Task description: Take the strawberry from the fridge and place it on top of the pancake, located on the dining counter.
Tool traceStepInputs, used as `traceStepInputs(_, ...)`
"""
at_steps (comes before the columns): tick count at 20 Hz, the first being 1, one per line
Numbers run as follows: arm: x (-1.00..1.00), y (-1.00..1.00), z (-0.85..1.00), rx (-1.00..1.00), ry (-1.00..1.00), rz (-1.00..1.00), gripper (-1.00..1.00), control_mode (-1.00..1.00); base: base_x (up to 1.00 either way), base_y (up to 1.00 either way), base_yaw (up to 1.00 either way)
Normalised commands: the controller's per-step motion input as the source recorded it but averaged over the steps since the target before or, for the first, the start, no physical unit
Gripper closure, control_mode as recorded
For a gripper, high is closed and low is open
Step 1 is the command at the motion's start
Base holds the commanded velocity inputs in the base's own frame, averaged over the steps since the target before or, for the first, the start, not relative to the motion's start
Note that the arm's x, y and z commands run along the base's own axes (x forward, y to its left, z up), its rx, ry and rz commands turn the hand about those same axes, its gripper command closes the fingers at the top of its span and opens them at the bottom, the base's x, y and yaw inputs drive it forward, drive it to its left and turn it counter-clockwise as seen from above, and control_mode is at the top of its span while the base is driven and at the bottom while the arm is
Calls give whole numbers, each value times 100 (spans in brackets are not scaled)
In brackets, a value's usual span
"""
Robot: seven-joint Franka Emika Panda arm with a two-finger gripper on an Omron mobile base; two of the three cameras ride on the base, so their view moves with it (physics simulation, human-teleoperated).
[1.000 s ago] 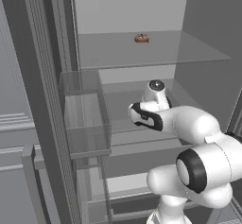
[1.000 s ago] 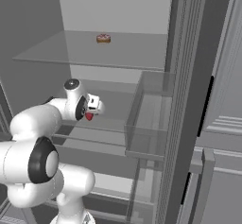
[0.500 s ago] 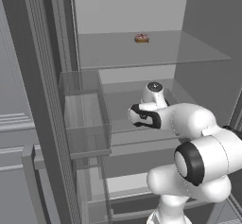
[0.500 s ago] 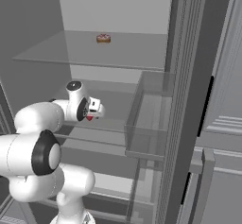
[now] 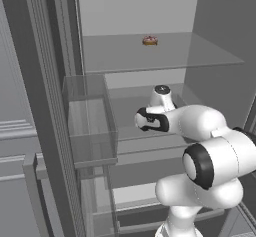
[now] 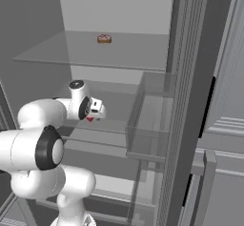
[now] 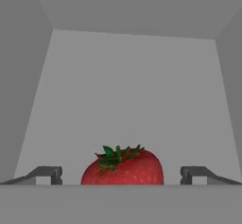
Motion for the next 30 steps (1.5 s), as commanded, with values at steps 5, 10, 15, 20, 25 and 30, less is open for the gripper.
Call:
traceStepInputs(5,0,0,-20,0,4,0,100,-100,0,0,0)
traceStepInputs(10,-14,0,-5,0,0,0,100,-100,0,0,0)
traceStepInputs(15,-40,0,3,0,0,-1,100,-100,0,0,0)
traceStepInputs(20,-94,-20,34,0,0,-5,100,-100,0,0,0)
traceStepInputs(25,-100,-31,59,0,-12,-4,100,-100,0,0,0)
traceStepInputs(30,-100,-4,85,0,-10,-4,100,-100,0,0,0)
